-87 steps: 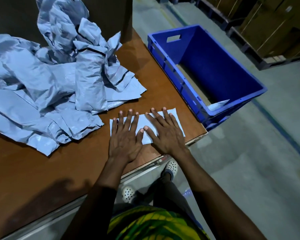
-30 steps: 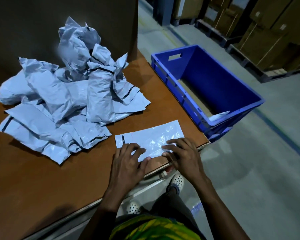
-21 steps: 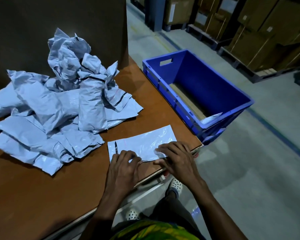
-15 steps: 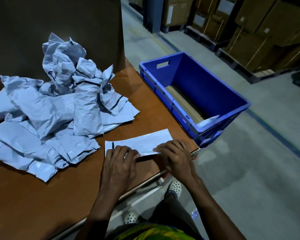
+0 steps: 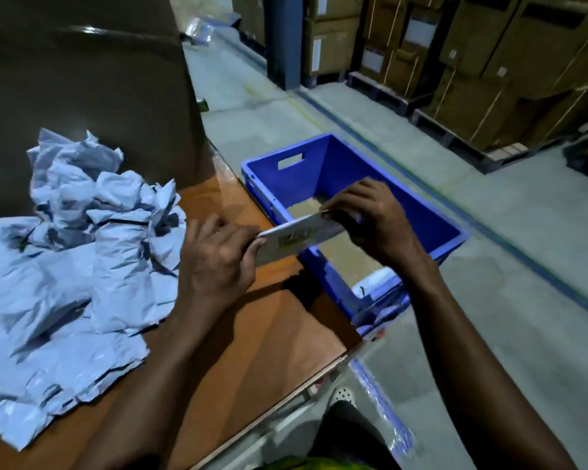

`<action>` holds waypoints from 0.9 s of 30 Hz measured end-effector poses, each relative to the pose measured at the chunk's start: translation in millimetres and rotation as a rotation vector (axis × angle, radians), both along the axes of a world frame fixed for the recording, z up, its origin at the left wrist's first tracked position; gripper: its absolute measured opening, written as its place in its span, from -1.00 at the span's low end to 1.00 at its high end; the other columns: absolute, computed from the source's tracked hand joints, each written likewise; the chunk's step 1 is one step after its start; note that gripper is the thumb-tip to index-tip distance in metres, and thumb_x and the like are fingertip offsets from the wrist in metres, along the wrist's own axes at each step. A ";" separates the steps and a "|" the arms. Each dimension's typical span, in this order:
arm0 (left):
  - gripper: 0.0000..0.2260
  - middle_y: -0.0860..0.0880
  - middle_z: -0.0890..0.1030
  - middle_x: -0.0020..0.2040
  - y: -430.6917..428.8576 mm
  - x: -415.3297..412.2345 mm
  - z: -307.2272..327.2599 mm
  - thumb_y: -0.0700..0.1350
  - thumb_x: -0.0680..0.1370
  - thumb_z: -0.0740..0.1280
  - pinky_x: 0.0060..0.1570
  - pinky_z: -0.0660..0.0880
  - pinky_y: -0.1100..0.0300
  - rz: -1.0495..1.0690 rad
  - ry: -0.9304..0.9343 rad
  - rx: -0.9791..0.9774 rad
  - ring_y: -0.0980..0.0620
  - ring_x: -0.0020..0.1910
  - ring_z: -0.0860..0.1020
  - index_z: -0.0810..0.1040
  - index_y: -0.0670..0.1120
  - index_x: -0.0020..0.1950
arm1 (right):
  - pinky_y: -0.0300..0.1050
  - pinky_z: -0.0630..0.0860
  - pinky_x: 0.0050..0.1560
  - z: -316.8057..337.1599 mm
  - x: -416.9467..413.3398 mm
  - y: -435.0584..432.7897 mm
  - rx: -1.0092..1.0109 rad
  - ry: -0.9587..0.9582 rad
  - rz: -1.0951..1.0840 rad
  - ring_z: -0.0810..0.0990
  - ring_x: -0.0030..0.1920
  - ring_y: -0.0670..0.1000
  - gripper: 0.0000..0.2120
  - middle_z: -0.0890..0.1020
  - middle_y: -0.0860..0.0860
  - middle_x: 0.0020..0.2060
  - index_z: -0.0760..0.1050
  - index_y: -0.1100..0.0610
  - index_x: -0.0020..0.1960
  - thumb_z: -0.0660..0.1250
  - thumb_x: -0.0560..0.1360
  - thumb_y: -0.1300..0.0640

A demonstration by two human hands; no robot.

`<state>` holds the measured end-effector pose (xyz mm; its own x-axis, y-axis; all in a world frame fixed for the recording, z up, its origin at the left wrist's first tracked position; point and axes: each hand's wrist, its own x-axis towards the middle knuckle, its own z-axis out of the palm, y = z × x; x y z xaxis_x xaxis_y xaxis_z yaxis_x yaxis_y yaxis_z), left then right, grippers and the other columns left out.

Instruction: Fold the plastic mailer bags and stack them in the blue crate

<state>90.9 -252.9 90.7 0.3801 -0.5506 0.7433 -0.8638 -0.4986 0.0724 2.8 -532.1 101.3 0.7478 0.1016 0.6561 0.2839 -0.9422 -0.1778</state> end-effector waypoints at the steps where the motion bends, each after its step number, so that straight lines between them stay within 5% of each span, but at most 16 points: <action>1: -0.89 -0.10 0.69 -0.14 -24.3 5.7 1.1 -0.14 0.56 0.45 -0.11 0.33 0.00 -0.030 0.008 0.003 -0.19 -0.11 0.54 0.71 -0.14 0.05 | 0.04 0.44 -0.10 5.1 -0.9 -22.2 0.014 0.003 -0.016 0.59 -0.11 0.20 -0.83 0.72 0.07 -0.09 0.72 0.15 0.03 0.35 0.62 0.15; 4: -0.88 -0.09 0.70 -0.17 -103.8 19.3 0.3 -0.16 0.51 0.47 -0.13 0.36 0.01 -0.106 0.010 0.007 -0.18 -0.14 0.55 0.71 -0.12 0.03 | 0.09 0.50 -0.12 12.1 -10.8 -90.3 0.046 0.028 -0.098 0.61 -0.14 0.21 -0.84 0.73 0.08 -0.10 0.73 0.16 0.02 0.37 0.59 0.15; 8: -0.87 -0.08 0.68 -0.21 -187.0 35.1 -9.3 -0.14 0.49 0.44 -0.17 0.33 0.03 -0.142 0.016 0.035 -0.16 -0.14 0.52 0.71 -0.11 0.00 | 0.06 0.52 -0.15 -3.8 -15.6 -160.9 0.063 0.145 -0.213 0.62 -0.12 0.21 -0.73 0.71 0.08 -0.11 0.72 0.12 0.05 0.53 0.43 0.40; 11: -0.90 -0.06 0.68 -0.21 -216.5 47.4 -30.8 -0.11 0.47 0.43 -0.15 0.35 0.02 -0.085 0.103 0.126 -0.16 -0.15 0.53 0.70 -0.08 -0.06 | 0.05 0.57 -0.15 -30.1 -2.0 -192.5 0.059 0.287 -0.171 0.64 -0.09 0.21 -0.75 0.71 0.08 -0.10 0.72 0.12 0.05 0.53 0.42 0.35; 16: -0.89 -0.08 0.70 -0.10 -240.1 49.8 -68.0 -0.06 0.50 0.39 0.04 0.33 -0.03 0.151 0.384 0.524 -0.17 -0.01 0.58 0.67 -0.03 -0.02 | 0.11 0.59 -0.12 -69.9 34.6 -202.1 -0.077 0.686 -0.145 0.62 0.08 0.18 -0.84 0.67 0.07 -0.05 0.67 0.06 0.04 0.46 0.48 0.22; 20: -0.74 -0.12 0.65 0.15 -261.6 38.8 -92.7 0.03 0.54 0.37 0.25 0.38 0.00 0.232 0.615 0.922 -0.17 0.20 0.59 0.59 -0.04 0.18 | 0.16 0.56 0.14 -82.2 60.5 -198.1 -0.275 1.092 -0.151 0.62 0.23 0.26 -0.75 0.64 0.20 0.16 0.60 0.12 0.27 0.29 0.64 0.09; 24: -0.63 -0.16 0.54 0.32 -275.4 20.0 -125.7 0.01 0.59 0.39 0.27 0.44 -0.02 0.181 0.762 1.068 -0.19 0.31 0.54 0.49 -0.11 0.34 | 0.15 0.50 0.24 -94.6 68.1 -192.1 -0.452 1.272 -0.110 0.59 0.31 0.28 -0.67 0.58 0.24 0.30 0.51 0.20 0.38 0.19 0.71 0.09; 27: -0.60 -0.19 0.52 0.35 -280.2 14.5 -135.8 -0.01 0.58 0.41 0.24 0.48 -0.03 0.133 0.922 1.126 -0.21 0.34 0.52 0.49 -0.13 0.36 | 0.13 0.51 0.22 -105.3 65.5 -191.9 -0.394 1.379 -0.058 0.60 0.30 0.27 -0.67 0.59 0.23 0.28 0.53 0.18 0.38 0.23 0.71 0.07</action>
